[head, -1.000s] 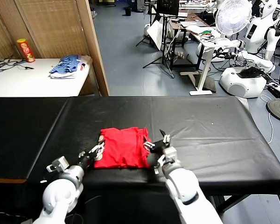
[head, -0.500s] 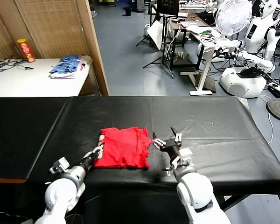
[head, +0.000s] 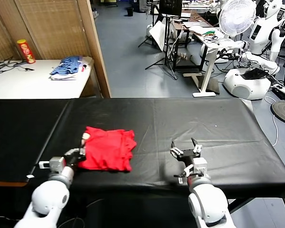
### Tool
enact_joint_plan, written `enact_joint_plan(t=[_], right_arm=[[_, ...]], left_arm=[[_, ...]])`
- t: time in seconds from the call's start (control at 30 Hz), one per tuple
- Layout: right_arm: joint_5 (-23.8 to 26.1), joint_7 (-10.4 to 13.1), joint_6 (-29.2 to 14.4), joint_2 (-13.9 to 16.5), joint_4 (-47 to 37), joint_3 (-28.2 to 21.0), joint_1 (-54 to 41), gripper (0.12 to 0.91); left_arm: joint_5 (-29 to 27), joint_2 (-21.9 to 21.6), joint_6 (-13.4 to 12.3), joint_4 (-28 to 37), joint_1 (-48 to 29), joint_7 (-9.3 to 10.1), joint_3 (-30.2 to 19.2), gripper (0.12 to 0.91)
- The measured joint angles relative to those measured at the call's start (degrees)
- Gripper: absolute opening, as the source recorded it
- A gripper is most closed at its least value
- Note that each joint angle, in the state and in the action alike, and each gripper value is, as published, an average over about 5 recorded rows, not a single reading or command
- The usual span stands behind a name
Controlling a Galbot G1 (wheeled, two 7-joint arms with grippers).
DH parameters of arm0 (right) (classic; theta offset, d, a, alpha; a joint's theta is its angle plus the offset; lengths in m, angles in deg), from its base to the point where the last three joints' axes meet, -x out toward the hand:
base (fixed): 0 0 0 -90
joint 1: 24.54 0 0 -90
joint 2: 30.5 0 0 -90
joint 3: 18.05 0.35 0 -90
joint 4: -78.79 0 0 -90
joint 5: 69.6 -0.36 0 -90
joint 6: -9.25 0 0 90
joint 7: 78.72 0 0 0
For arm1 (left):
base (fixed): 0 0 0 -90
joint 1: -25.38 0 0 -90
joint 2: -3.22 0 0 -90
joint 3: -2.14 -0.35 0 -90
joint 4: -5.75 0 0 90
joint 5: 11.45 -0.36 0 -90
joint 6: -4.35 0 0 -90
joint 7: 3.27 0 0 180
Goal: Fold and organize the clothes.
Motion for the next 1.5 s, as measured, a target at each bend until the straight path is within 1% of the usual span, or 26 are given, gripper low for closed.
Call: enact_joint_plan(t=[0.13,0.3,0.37,0.43,0.5,0.57,0.67,0.8,0.87,0.93,1.0,1.03,1.1,1.13,1.2,1.23,1.27,1.33,1.37,1.4,1.47,1.5], right_arm=[[0.0,0.3,0.0,-0.5,-0.1,0.0,0.5,0.798],[-0.1,0.3,0.0,-0.9,-0.3,-0.3,0.3,0.798],[-0.1,0.3,0.0,-1.0,-0.4,-0.5,0.3,0.798],[0.0,0.2,0.0,-1.2,-0.5,-0.7,0.4,0.798],[0.0,0.1,0.0,-1.2,-0.4,-0.9,0.7,0.798],[0.0,0.1,0.1,-1.1,-0.3,-0.9,0.9,0.798],[0.0,-0.1,0.2,-0.8,0.0,-0.7,1.3,0.798],[-0.2,-0.8,0.4,-0.1,0.5,-0.7,1.9,0.798],[-0.8,-1.5,0.4,0.3,0.5,-0.8,2.0,0.798],[-1.8,-2.3,0.3,0.8,0.4,-1.2,1.9,0.798],[-2.9,-3.7,0.3,1.3,0.1,-1.8,1.6,0.798],[-3.5,-4.7,0.5,1.6,-0.2,-2.2,1.4,0.798],[-4.9,-6.4,1.2,2.2,-0.8,-3.1,0.9,0.798],[-5.8,-7.1,1.7,2.4,-1.2,-3.6,0.5,0.798],[-8.3,-7.6,2.6,2.8,-2.0,-4.7,-0.3,0.798],[-9.9,-7.5,3.0,2.9,-2.5,-5.3,-0.8,0.798],[-11.5,-7.2,3.5,2.9,-3.0,-5.8,-1.4,0.798],[-15.3,-6.2,4.2,2.8,-4.3,-6.9,-2.8,0.798],[-17.3,-5.6,4.4,2.6,-5.0,-7.5,-3.7,0.798],[-19.3,-5.0,4.5,2.3,-5.9,-8.2,-4.6,0.798],[-23.4,-3.6,4.5,1.4,-8.1,-9.6,-6.7,0.798],[-25.3,-2.9,4.5,0.8,-9.4,-10.4,-8.0,0.798]], left_arm=[[-9.7,-5.4,-1.4,-0.9,1.4,-1.13,2.0,0.146],[-22.6,-11.5,-2.4,-3.2,3.7,-1.48,6.0,0.146],[-26.2,-13.1,-2.4,-4.6,4.6,-1.51,7.5,0.146],[-27.3,-13.9,-1.9,-6.2,5.6,-1.55,8.2,0.146],[-26.1,-13.9,-1.0,-8.1,6.6,-1.57,8.0,0.146],[-23.2,-13.1,-0.2,-9.7,7.2,-1.57,6.9,0.146],[-16.3,-10.6,0.5,-10.9,7.0,-1.28,3.5,0.146],[-6.6,-5.9,0.8,-10.1,5.5,-0.15,-2.9,0.146],[-2.7,-3.7,1.0,-9.4,4.5,0.56,-5.8,0.146],[0.1,-1.7,1.1,-8.7,3.5,0.85,-8.2,0.146],[1.5,-0.3,0.6,-8.3,2.6,0.4,-9.9,0.146],[1.5,0.2,0.3,-8.1,2.3,-0.18,-10.5,0.154],[0.6,0.6,-0.8,-8.1,2.1,-2.0,-11.4,0.203],[0.1,0.7,-1.6,-8.1,2.2,-3.07,-11.6,0.245],[-0.7,0.5,-3.9,-8.4,2.5,-5.5,-12.0,0.353],[-0.8,0.3,-5.4,-8.6,2.7,-6.65,-12.0,0.404],[-0.7,0.0,-7.0,-8.8,3.0,-7.77,-11.9,0.471],[-0.1,-0.6,-10.1,-9.6,3.4,-9.48,-11.6,0.571],[0.1,-1.0,-11.3,-10.0,3.5,-9.96,-11.3,0.635],[0.4,-1.3,-12.3,-10.4,3.6,-10.21,-11.0,0.683],[0.5,-1.8,-13.4,-11.3,3.8,-10.31,-10.2,0.756],[0.5,-2.1,-13.7,-11.7,3.9,-10.28,-9.8,0.777]])
